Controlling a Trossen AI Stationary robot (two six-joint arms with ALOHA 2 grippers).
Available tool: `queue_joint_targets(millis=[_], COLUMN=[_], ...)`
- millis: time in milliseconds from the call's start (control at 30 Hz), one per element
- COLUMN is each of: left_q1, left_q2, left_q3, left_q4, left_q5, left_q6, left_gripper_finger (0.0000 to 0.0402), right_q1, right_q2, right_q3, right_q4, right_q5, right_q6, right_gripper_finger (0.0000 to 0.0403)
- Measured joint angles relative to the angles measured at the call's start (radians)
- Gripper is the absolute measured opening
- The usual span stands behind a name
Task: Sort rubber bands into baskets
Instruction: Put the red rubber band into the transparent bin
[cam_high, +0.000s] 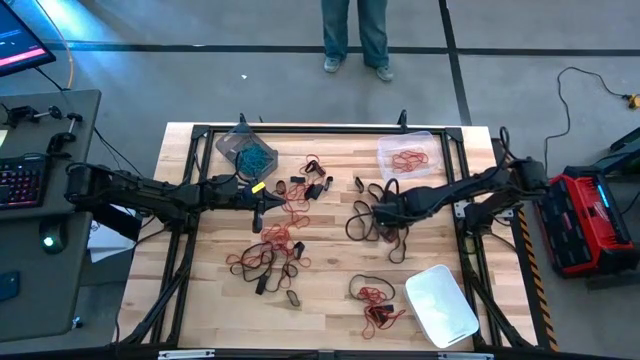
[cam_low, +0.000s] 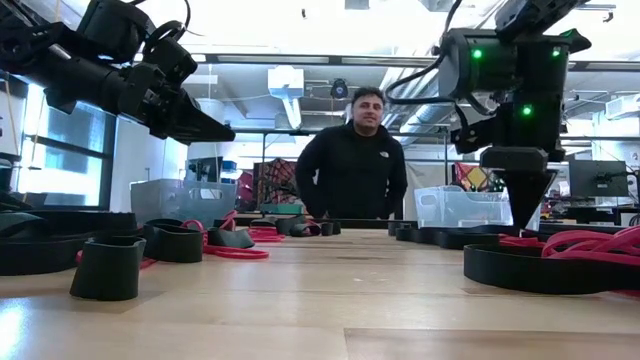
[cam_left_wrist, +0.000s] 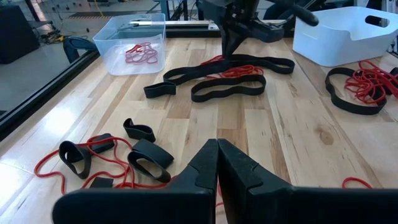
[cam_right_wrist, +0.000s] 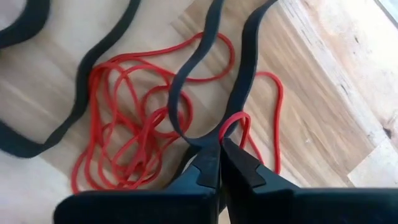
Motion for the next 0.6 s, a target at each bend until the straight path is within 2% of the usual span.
queue_joint_targets(millis=[200,600], left_q1=[0.000,0.000], left_q2=[0.000,0.000], left_q3=[0.000,0.000], left_q4=[0.000,0.001], left_q5=[0.000,0.000], left_q6=[0.000,-0.004], left_gripper_finger=[0.0000,0.0000], right_q1=[0.029,0.093], right_q2=[-0.010,-0.010], right_q3=[0.014,0.196], right_q4=[-0.026,-0.167], right_q5=[0.007,0.152], right_q6=[0.024,0.019], right_gripper_finger=[0.0000,0.0000])
